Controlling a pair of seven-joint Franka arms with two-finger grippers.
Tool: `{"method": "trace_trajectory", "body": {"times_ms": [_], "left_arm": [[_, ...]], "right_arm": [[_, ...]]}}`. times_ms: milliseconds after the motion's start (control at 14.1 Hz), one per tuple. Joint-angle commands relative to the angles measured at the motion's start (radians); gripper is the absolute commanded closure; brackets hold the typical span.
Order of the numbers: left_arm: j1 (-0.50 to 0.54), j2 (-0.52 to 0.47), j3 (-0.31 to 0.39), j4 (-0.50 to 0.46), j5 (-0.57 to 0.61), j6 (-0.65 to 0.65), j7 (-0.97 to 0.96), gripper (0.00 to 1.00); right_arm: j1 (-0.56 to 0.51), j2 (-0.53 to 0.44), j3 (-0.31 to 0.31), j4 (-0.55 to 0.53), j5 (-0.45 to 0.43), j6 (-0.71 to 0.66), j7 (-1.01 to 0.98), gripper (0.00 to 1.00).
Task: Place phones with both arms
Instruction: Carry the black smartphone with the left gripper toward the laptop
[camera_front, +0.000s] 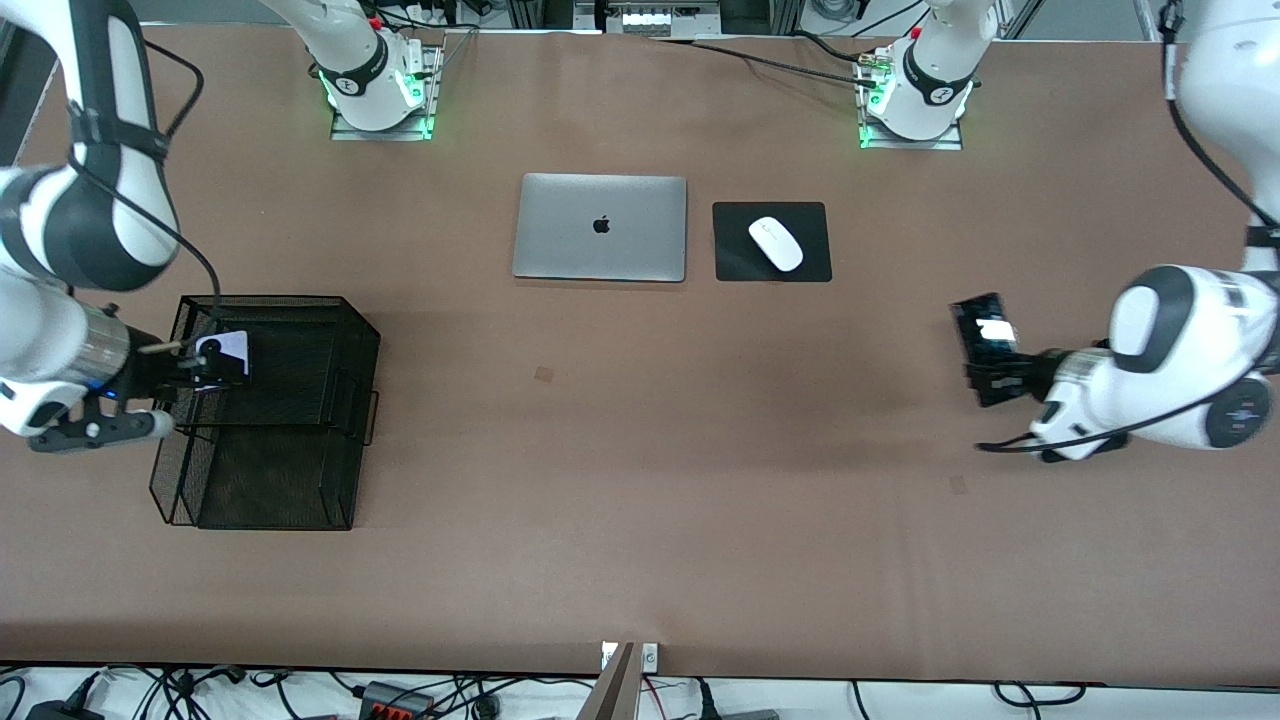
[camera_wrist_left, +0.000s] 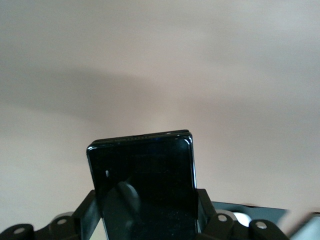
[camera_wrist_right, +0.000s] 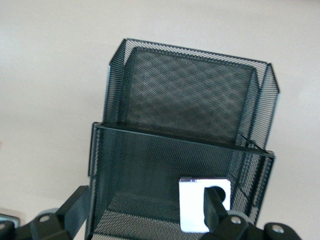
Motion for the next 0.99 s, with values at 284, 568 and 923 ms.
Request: {"method": "trace_trajectory", "body": {"times_ms": [284, 568, 923], "left_arm": [[-0.126, 0.041, -0.101, 0.068, -0.217, 0.109, -0.305, 0.61], [-0.300, 0.112, -0.095, 0.124, -0.284, 0.325, -0.412, 0.69], [-0.460, 0.186, -0.090, 0.180, -0.284, 0.563, -0.601, 0.70]], "right_arm": [[0.004, -0.077, -0.001, -0.004, 0.003, -0.085, 0.013, 0.00], [0.003, -0.113, -0.003, -0.006, -0.005, -0.102, 0.112, 0.00], [0.001, -0.115, -0.006, -0.003, 0.001, -0.104, 0.133, 0.00]]}}
